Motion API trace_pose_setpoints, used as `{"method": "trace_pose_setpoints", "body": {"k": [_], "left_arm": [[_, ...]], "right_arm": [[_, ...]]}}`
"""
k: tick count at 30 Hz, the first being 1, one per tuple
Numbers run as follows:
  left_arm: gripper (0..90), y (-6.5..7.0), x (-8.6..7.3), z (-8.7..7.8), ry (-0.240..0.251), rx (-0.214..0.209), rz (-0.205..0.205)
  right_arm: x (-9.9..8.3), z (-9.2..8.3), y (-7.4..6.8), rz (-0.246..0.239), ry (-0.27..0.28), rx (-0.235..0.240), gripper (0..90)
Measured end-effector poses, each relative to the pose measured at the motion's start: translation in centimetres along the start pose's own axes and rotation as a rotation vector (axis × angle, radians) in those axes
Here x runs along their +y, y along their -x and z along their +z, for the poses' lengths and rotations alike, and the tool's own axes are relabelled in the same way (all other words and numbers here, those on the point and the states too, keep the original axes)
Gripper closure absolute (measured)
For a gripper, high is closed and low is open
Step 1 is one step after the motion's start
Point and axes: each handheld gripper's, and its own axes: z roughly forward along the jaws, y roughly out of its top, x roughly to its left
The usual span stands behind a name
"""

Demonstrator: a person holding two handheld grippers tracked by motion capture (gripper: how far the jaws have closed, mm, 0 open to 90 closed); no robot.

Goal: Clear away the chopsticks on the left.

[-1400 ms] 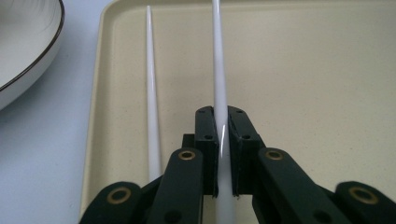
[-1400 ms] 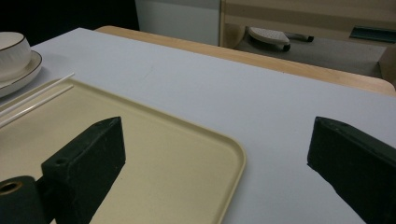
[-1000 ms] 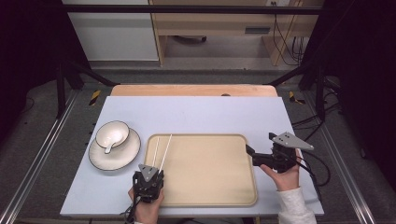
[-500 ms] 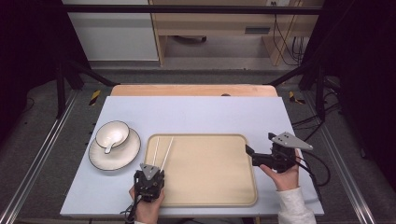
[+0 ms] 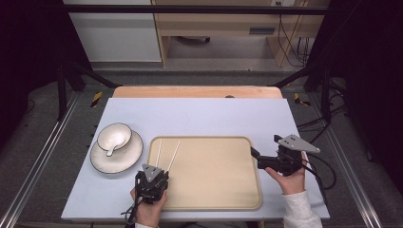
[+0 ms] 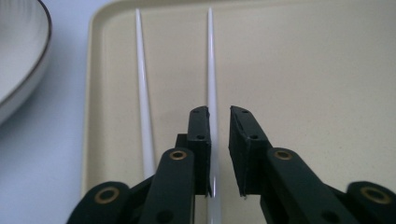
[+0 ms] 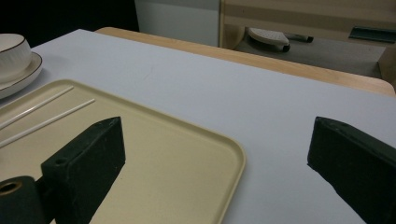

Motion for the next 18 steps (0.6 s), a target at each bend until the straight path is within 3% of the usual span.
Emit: {"method": "trace_pose_setpoints", "body": {"k": [4, 5, 8, 9, 12, 18], "left_arm": [[70.0, -0.9, 1.1, -0.9, 0.048, -0.044, 0.005], [65.8, -1.4, 1.7, -1.3, 0.071, -0.081, 0.017], [59.2, -1.9, 2.4, -1.8, 0.096, -0.108, 0.042], [56.6, -2.3, 3.2, -2.3, 0.119, -0.132, 0.072], [51.4, -2.9, 3.9, -2.7, 0.132, -0.152, 0.091], [38.4, -5.1, 4.9, -4.4, 0.16, -0.176, 0.143]], "right_arm": [[0.1, -0.2, 0.1, 0.007, 0.01, -0.002, 4.4], [0.1, -0.2, 0.1, 0.008, 0.012, 0.0, 4.3], [0.1, -0.3, 0.1, 0.009, 0.014, -0.002, 4.3], [0.1, -0.3, 0.1, 0.008, 0.014, -0.001, 4.3], [0.1, -0.4, 0.2, 0.009, 0.015, -0.001, 4.2], [0.2, -0.6, 0.4, 0.012, 0.023, -0.007, 4.1]]}}
